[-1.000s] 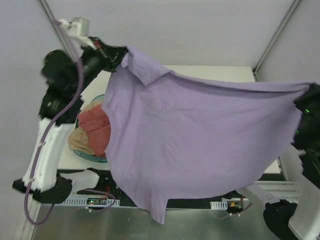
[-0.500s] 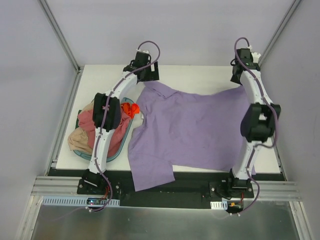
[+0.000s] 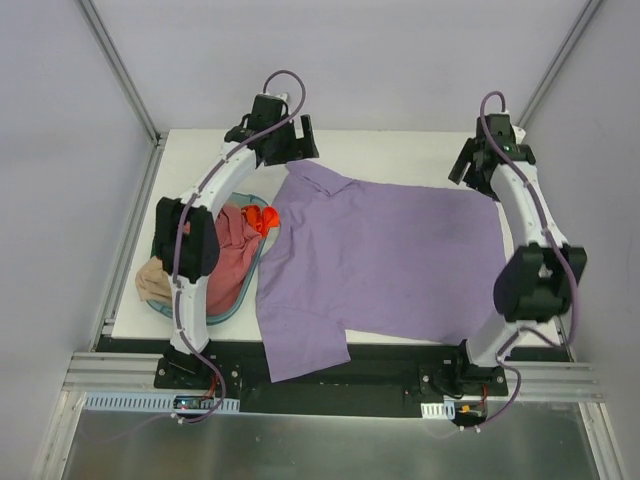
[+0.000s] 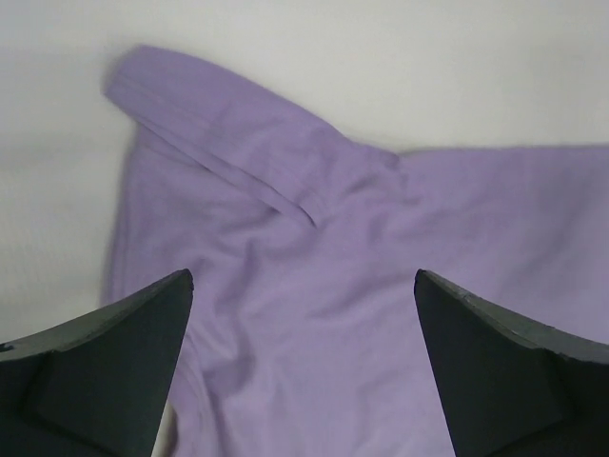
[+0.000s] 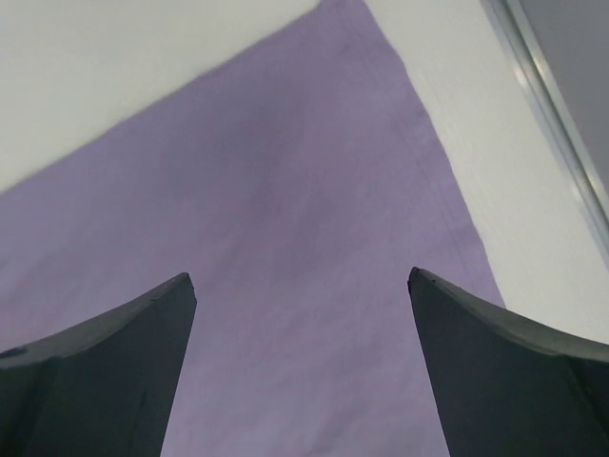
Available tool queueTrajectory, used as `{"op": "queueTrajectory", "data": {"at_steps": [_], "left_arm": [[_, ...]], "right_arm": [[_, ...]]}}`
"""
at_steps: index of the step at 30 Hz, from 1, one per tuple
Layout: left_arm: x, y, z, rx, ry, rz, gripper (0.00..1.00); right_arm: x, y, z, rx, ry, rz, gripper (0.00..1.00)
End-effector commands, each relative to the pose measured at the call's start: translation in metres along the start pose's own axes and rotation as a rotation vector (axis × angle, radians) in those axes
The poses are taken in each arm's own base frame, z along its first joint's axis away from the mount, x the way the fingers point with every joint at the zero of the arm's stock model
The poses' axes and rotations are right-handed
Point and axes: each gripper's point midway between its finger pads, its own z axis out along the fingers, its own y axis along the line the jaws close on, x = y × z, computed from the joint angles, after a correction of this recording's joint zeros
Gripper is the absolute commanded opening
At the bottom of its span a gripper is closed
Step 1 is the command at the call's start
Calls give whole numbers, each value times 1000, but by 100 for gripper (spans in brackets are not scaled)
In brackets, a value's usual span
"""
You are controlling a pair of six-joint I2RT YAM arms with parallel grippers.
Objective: Fold and stack the t-shirts
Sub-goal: Flatten out the tshirt
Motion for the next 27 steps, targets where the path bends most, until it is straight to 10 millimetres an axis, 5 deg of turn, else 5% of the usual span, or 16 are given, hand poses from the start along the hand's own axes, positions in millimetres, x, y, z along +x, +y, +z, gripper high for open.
{"op": "queueTrajectory", "data": {"at_steps": [1, 4, 7, 12, 18, 27], "left_arm": [[39, -71, -59, 172, 50, -25, 99], [87, -77, -67, 134, 89, -15, 99], [105, -75, -63, 136, 81, -42, 99], [95, -67, -27, 68, 40, -69, 99], [83, -61, 35, 12, 20, -93, 99], [65, -27, 81, -108, -43, -243, 79]], "right_arm": [[56, 12, -53, -161, -8, 26, 96], [100, 9, -64, -229, 46, 33, 96], [131, 14, -64, -314, 93, 40, 96], [171, 36, -57, -457, 154, 7, 96], [201, 40, -36, -437, 250, -38, 97], [245, 39, -18, -411, 379, -90, 99]]}}
